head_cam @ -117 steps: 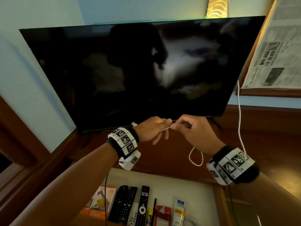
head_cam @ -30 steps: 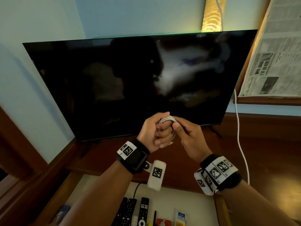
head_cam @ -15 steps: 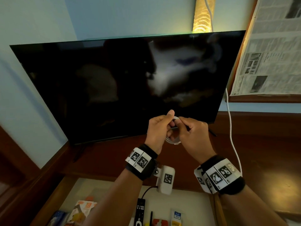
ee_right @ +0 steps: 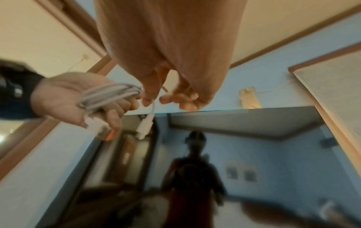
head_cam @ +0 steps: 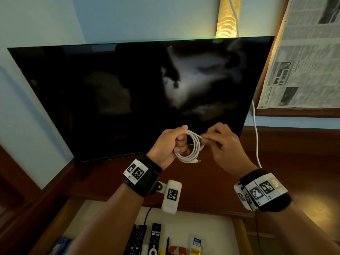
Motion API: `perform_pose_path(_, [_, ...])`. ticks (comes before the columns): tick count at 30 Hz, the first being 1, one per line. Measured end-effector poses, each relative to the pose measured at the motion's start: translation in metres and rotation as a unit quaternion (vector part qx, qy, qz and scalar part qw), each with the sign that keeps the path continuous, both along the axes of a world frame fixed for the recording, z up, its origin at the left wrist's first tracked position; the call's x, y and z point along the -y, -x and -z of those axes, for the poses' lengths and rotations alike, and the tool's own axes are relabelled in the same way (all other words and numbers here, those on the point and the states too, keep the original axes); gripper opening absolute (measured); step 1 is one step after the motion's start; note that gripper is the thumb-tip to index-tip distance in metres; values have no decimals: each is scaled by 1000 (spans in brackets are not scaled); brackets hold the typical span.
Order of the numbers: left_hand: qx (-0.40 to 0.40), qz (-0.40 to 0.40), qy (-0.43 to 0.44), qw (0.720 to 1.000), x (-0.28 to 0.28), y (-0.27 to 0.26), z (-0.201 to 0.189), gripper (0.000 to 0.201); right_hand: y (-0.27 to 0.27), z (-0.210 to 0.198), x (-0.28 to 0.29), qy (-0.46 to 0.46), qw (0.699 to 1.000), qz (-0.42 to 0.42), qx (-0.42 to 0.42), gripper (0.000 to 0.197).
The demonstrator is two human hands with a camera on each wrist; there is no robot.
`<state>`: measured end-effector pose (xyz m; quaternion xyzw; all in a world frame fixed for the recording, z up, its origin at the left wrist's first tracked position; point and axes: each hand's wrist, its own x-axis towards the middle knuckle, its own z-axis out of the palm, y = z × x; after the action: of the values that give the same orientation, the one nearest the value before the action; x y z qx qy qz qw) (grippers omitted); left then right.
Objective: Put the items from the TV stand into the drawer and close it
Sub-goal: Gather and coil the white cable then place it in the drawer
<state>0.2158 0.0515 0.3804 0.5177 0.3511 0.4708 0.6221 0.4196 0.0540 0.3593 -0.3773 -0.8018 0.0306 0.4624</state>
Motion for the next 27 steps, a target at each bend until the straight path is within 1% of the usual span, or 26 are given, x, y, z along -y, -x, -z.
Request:
perform_pose_path(2, [-6,12,-3,1000,4,-3,0,48,3,-3,-6,-50,998,39,-24,16])
perform_pose_path(3, [-9,15,-6,1000,6,-5,0,48,6,-4,-9,-58,996,51,-54,16])
perform_pose_path(4, [-15,12,-11,1000,8,-8,-1,48,11,-4,-10,-43,993,57,-97,15])
perform_pose_path(5, [-23,3,-20,1000,9,-11,-3,49,16,-5,-10,-1,987,53,-153,14])
perform_pose_path(6, [-33,-11,-33,999,9,-13,-4,49,21,-5,-8,62,975,39,-209,14])
perform_pose_path(8, [-57,-43,-60,996,8,-13,-7,50,29,-2,1,173,940,-5,-293,14])
perform_pose_path(10, [-86,-69,-75,991,6,-11,-7,49,33,3,9,252,896,-55,-361,21])
perform_pose_path(12, [-105,-88,-75,988,7,-10,-5,48,37,6,14,310,849,-100,-416,32])
perform_pose_path(13, [-107,-94,-72,987,8,-10,-5,47,38,7,15,319,840,-113,-425,34])
perform_pose_path(14, [-108,-103,-67,986,9,-11,-3,47,39,8,16,313,845,-118,-417,34])
perform_pose_path(17, [-104,-137,-53,984,7,-15,1,45,41,7,24,243,899,-121,-343,33])
perform_pose_path(19, [-109,-148,-41,982,6,-16,4,41,43,6,28,193,938,-111,-267,25])
perform_pose_path(21, [-121,-154,-18,981,5,-17,7,32,44,8,26,154,969,-64,-180,25])
perform_pose_path(23, [-117,-140,10,983,4,-18,10,31,40,10,21,119,989,4,-91,25])
perform_pose_path(24, [-110,-132,17,985,2,-18,11,32,38,11,19,86,995,48,-35,24])
perform_pose_path(25, [-107,-128,18,986,2,-18,11,32,35,12,16,51,994,95,21,25])
perform_pose_path(26, [-112,-128,18,985,1,-17,10,33,33,13,13,28,989,130,60,27])
perform_pose_path(27, [-119,-131,17,984,0,-18,9,32,32,12,11,15,985,149,80,30])
